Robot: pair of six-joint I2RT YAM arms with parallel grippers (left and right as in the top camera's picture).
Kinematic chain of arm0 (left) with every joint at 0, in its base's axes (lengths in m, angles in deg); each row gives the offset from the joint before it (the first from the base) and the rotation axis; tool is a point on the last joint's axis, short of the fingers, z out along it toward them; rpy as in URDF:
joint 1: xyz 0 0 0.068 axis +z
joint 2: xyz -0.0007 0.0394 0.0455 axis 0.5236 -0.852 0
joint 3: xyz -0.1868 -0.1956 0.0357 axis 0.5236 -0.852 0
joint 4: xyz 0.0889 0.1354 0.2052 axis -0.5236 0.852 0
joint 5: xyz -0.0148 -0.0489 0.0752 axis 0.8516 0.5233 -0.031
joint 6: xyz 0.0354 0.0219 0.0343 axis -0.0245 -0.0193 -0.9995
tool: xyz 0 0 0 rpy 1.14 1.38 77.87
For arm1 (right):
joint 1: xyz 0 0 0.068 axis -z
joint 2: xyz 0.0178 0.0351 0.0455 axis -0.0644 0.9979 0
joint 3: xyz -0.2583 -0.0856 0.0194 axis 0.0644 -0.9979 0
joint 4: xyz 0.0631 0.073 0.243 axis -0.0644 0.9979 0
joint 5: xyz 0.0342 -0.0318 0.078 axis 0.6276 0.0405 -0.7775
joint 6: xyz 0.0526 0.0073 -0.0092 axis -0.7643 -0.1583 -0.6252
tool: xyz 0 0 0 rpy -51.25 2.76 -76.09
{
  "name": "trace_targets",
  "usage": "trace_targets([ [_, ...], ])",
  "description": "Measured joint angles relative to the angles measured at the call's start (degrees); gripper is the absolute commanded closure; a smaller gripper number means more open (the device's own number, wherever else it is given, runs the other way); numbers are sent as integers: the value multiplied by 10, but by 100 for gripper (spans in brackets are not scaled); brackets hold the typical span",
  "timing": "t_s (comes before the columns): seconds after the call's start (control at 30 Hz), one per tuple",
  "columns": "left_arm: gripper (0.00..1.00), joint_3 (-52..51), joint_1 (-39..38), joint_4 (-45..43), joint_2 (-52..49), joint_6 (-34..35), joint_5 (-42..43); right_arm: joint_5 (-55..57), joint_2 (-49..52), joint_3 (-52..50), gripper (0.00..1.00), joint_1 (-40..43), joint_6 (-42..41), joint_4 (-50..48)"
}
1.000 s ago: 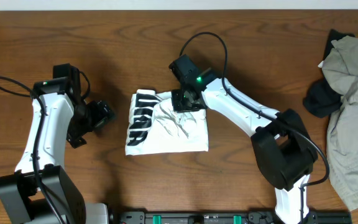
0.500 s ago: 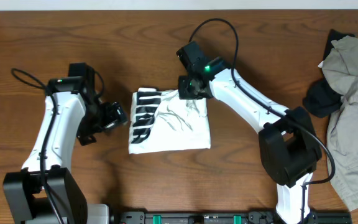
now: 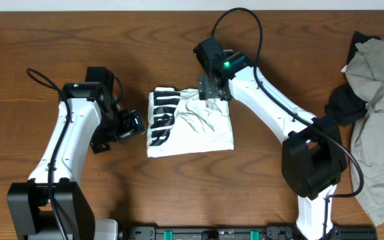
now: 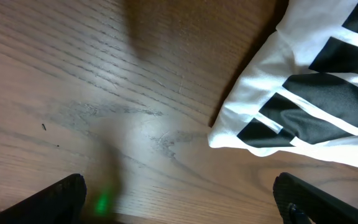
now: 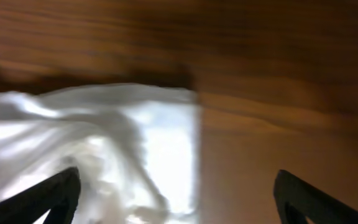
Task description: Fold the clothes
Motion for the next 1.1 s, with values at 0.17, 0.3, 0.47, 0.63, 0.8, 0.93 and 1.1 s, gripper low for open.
trace_targets([
  [0.17,2,0,0,-4,0,-3,-1,-6,0,54,7,5,29,79],
  [0.3,2,0,2,-10,0,9,-34,-95,0,92,4,2,96,91],
  [0.47,2,0,21,-13,0,37,-67,-184,0,86,1,-27,161,88],
  [0.63,2,0,38,-12,0,50,-80,-219,0,44,1,-66,222,50],
  [0.8,2,0,39,-12,0,53,-83,-233,0,-9,3,-86,281,28],
  [0.93,2,0,39,-12,0,54,-85,-236,0,-28,2,-87,327,22],
  [1.1,2,0,39,-12,0,54,-85,-237,0,-28,25,-87,366,4],
])
